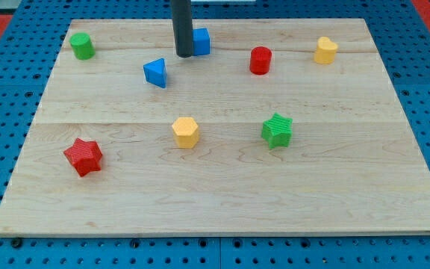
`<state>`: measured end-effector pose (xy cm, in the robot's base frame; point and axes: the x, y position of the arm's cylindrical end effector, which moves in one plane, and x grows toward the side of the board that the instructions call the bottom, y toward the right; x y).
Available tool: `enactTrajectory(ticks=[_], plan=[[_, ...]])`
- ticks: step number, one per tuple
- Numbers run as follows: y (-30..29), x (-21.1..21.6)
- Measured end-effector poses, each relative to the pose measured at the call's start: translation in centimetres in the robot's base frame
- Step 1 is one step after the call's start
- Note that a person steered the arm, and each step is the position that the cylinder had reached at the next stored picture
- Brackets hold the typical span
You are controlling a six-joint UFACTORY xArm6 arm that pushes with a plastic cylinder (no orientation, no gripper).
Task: Move green circle slightly right
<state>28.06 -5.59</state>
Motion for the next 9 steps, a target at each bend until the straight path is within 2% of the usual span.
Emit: enactTrajectory(ticks=[2, 6, 8, 9], plan=[[0.6, -0.5], [-18.9, 2.4], [-24.0, 2.2], [-23.9, 0.4]])
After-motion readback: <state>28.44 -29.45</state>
